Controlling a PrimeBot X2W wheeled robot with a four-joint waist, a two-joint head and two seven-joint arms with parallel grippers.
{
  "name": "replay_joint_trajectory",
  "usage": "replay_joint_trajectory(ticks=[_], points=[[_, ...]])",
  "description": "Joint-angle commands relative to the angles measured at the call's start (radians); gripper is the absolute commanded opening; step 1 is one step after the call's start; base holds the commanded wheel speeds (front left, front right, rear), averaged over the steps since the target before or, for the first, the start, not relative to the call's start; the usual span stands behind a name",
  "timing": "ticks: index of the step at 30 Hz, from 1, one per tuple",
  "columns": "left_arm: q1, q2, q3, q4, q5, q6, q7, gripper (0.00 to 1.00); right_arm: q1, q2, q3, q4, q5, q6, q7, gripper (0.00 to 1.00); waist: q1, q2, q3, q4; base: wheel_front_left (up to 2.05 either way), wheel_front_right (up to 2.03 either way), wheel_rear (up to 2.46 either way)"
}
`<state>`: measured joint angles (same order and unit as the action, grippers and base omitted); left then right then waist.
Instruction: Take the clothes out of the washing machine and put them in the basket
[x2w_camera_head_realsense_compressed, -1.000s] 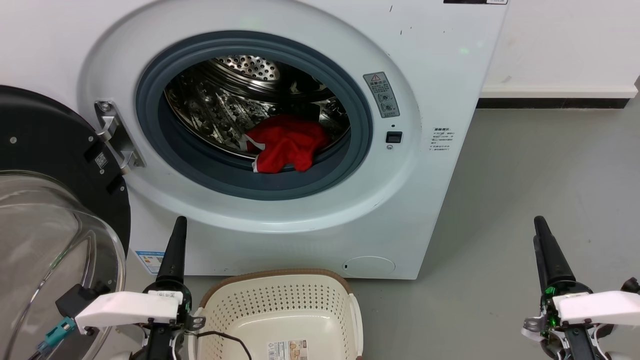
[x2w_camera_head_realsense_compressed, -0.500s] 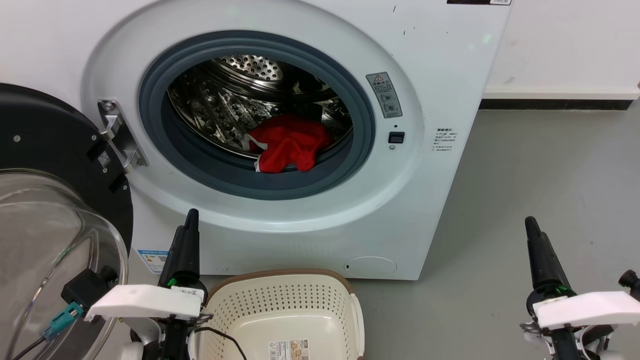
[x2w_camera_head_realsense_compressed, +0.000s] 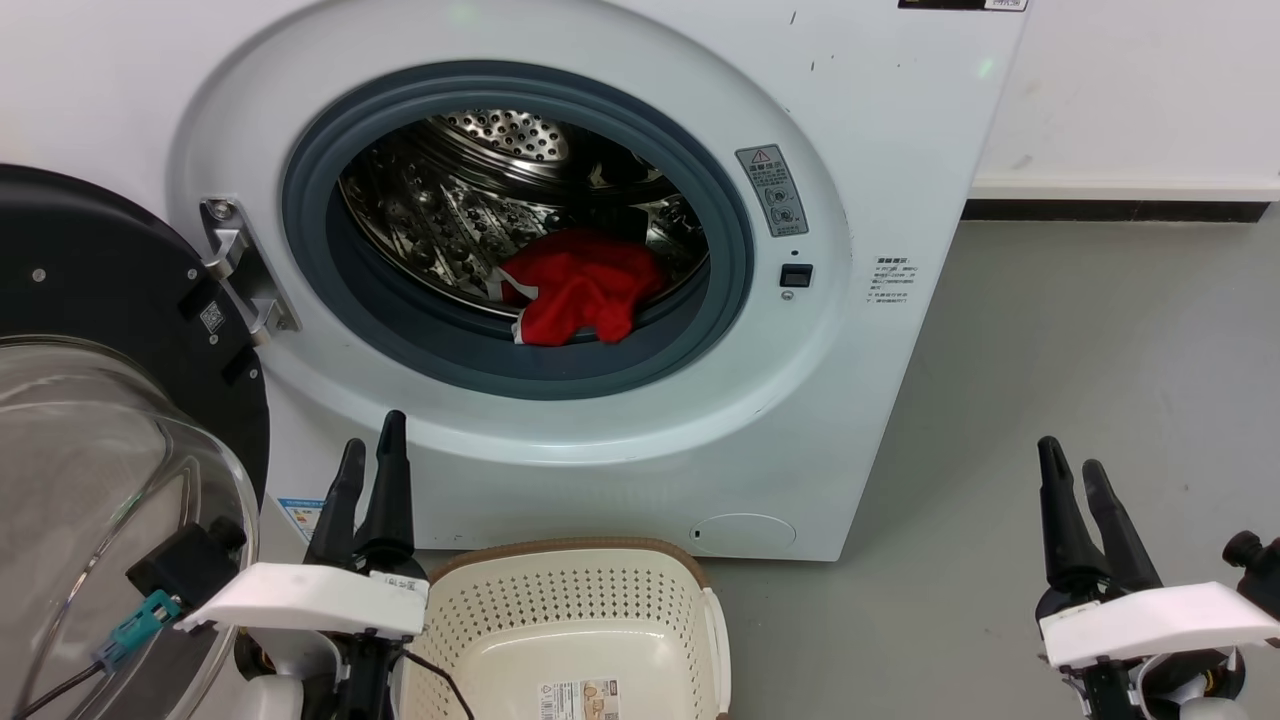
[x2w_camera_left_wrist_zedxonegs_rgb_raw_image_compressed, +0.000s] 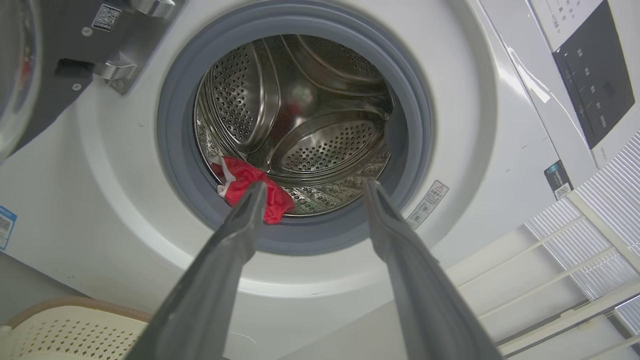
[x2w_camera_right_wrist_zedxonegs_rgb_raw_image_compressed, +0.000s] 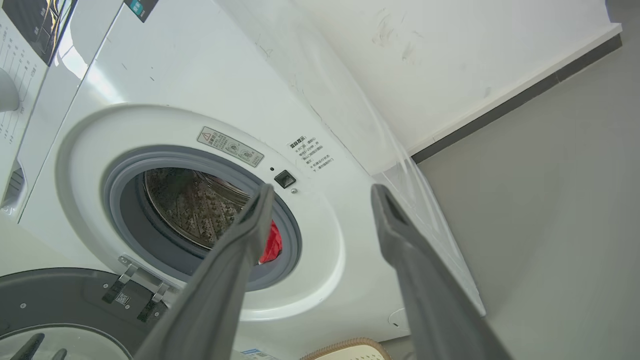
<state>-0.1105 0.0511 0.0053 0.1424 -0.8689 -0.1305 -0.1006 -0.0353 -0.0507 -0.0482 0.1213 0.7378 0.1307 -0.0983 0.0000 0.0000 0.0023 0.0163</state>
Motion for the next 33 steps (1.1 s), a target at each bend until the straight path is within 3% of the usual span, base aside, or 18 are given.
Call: replay_joint_trajectory(ticks=[1,20,33], points=[[-0.029,0.003,-0.004,-0.01,0.045,0.0,-0.01,1.0,0.001,0.0,0.002,-0.014,-0.044,0.0,-0.013,1.0,0.0,0.0,0.0,0.0,0.0,0.0,0.0],[-0.044,0.001,-0.016,0.027,0.336,0.0,-0.06,1.0,0.009,0.0,0.002,0.013,-0.343,0.0,-0.055,1.0,0.0,0.0,-0.002,0.001,0.0,0.0,0.0],[-0.056,0.002,-0.027,0.091,0.517,0.006,-0.091,1.0,0.013,0.0,-0.009,0.029,-0.472,0.0,-0.062,1.0,0.0,0.0,-0.002,0.002,0.0,0.0,0.0]])
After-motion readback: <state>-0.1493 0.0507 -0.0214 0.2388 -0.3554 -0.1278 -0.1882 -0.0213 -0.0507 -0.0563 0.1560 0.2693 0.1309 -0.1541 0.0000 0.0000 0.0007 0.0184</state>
